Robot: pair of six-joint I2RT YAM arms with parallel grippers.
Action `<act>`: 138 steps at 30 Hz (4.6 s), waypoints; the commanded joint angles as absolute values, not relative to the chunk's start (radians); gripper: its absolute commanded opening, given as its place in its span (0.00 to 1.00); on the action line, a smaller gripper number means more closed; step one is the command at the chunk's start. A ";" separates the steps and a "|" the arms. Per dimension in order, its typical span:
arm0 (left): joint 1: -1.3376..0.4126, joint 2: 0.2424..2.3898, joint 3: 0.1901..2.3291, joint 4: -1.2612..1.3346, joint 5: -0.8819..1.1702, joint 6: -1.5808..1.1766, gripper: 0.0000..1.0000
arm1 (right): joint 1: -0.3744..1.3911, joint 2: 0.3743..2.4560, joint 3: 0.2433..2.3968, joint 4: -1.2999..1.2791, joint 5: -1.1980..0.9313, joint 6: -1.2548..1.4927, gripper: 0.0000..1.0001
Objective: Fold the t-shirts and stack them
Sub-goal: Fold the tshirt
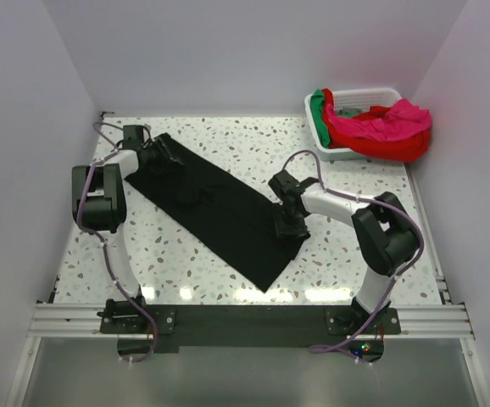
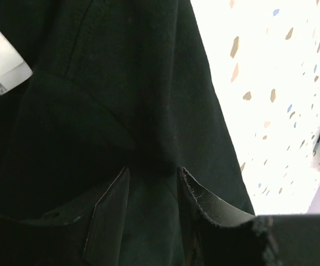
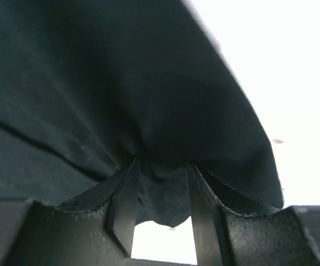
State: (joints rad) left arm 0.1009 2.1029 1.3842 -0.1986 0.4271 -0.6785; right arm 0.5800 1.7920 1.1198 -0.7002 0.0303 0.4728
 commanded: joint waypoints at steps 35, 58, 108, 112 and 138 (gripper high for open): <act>-0.117 2.131 1.901 -0.347 0.443 -0.591 0.61 | 1.017 1.860 1.519 -0.980 -0.017 0.716 0.63; -0.149 1.131 0.695 -0.520 0.233 -0.572 0.62 | 0.969 1.628 1.078 -0.752 -0.055 0.772 0.59; -0.586 0.885 0.357 -0.681 0.038 -1.184 0.56 | 0.816 1.700 1.006 -0.660 -0.328 0.460 0.35; -0.661 0.907 0.360 -0.742 0.025 -1.232 0.55 | 0.818 1.712 1.008 -0.661 -0.334 0.456 0.34; -0.801 0.986 0.399 -0.735 -0.086 -1.313 0.15 | 0.815 1.743 1.032 -0.686 -0.333 0.437 0.03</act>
State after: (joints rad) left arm -0.7944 0.9649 0.4187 -0.7658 -0.0273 -1.3170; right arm 0.8169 1.7405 0.9890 -0.6682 -0.3325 0.4564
